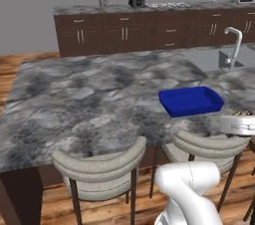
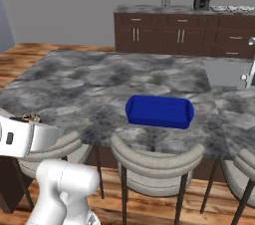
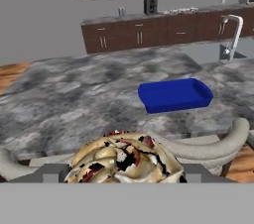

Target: Take the donut and cupcake from the fridge and place them on the empty tray on the dining counter.

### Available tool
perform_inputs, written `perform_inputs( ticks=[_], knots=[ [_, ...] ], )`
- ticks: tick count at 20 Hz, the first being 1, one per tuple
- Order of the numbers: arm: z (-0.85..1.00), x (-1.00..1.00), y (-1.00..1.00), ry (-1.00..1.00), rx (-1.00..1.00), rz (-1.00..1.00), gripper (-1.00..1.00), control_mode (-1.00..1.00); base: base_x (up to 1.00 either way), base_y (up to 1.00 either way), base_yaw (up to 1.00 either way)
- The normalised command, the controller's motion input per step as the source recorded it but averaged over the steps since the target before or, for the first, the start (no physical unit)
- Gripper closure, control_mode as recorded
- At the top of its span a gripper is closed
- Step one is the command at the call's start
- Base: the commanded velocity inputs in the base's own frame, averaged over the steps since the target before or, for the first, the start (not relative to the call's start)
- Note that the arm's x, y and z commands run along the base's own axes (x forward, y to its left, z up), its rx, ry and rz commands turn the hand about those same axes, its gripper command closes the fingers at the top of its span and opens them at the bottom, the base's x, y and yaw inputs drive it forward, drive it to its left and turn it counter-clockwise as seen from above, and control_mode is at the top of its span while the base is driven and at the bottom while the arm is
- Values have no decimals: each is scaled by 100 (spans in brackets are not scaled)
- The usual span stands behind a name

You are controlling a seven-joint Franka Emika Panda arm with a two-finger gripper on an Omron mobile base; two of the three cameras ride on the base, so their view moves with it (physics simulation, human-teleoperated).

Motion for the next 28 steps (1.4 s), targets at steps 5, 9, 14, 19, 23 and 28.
perform_inputs(
  ticks=[5, 9, 14, 19, 23, 28],
  knots=[
    [0, 0, 0, 0, 0, 0, 100, 100, 94, -28, -9],
    [0, 0, 0, 0, 0, 0, 100, 100, 100, -14, -11],
    [0, 0, 0, 0, 0, 0, 100, 100, 79, -7, -7],
    [0, 0, 0, 0, 0, 0, 100, 100, 29, -1, 0],
    [0, 32, -33, 11, 0, -4, 100, -100, 8, -5, 0],
    [0, 69, -42, 18, 0, -6, 100, -100, 0, 0, 0]
  ],
)
